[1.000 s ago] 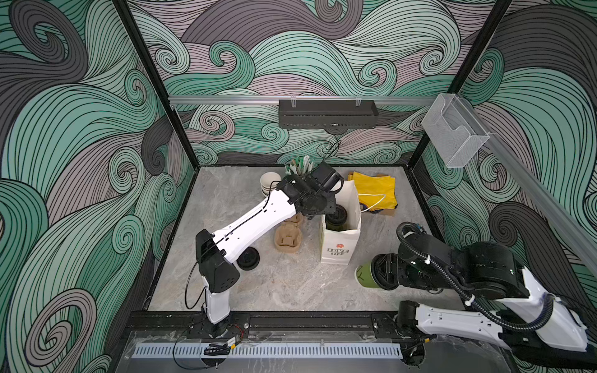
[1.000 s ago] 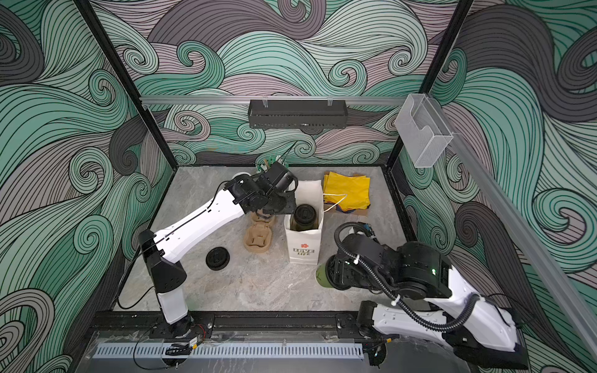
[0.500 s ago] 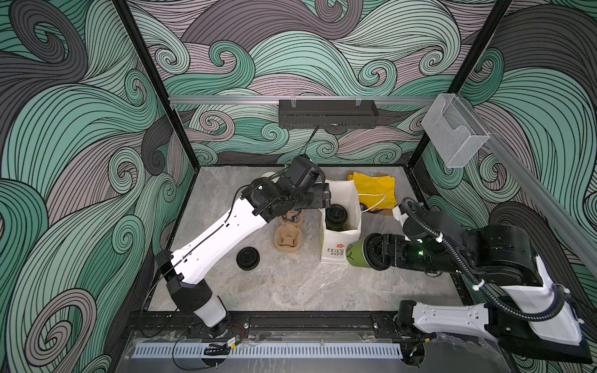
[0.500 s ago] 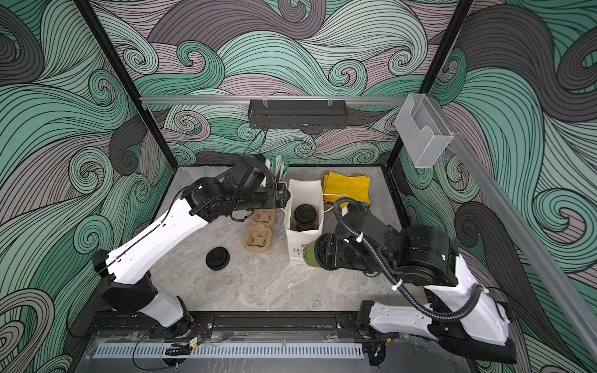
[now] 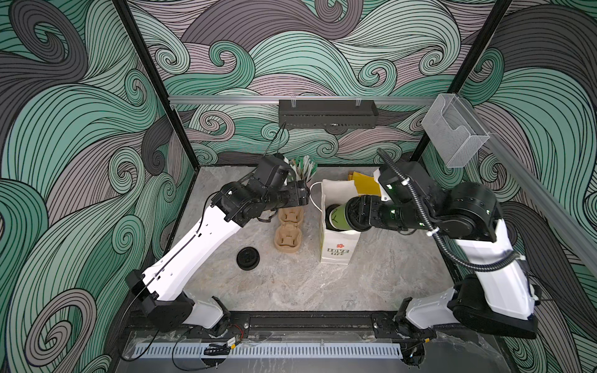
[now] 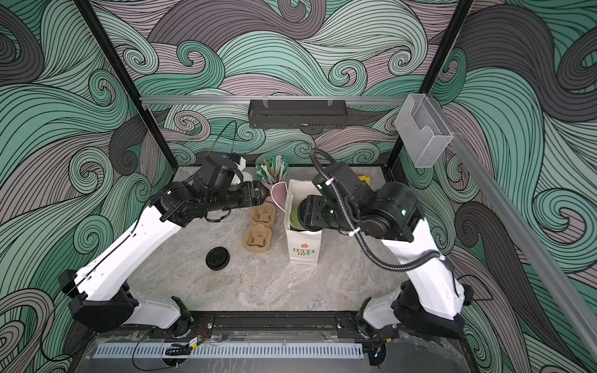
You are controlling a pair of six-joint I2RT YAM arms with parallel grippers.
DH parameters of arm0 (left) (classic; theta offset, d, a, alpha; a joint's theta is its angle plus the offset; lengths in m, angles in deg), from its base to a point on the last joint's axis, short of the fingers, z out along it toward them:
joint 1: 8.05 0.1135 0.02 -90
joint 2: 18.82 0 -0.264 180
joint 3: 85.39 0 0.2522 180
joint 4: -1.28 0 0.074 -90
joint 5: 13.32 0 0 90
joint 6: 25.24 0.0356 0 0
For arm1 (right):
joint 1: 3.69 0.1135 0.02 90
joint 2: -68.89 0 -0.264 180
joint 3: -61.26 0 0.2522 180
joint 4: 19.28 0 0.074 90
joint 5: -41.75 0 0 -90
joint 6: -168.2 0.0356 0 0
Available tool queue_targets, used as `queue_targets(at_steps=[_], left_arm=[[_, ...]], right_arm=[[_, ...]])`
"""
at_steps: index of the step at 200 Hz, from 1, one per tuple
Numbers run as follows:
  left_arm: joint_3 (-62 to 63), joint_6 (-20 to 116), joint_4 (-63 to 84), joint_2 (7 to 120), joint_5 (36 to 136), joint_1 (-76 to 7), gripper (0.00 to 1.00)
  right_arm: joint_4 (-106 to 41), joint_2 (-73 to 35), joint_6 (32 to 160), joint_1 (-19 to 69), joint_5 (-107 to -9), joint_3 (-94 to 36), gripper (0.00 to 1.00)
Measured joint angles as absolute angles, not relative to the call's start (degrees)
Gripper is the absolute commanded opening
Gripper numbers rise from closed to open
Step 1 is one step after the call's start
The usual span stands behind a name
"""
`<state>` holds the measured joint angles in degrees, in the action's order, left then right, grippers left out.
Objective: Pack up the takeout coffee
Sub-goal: 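Raise the green cup over the bag opening with the right gripper while left holds bag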
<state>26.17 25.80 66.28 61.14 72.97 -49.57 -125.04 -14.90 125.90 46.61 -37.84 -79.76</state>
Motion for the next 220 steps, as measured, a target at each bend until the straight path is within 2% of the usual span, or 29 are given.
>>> queue_targets(at_steps=[113,184,220], left_arm=[[16.54,30.26,54.15,58.58,83.88,-47.16,0.83],[14.13,29.17,50.65,59.54,87.27,-46.7,0.75],[14.15,28.53,49.82,60.79,88.03,-45.87,0.66]], right_arm=[[-125.04,-26.9,122.99,40.53,-38.25,-77.29,0.63],[-125.07,-33.09,122.05,37.17,-40.66,-76.07,0.64],[-125.07,-35.64,121.86,37.1,-41.51,-76.14,0.63]])
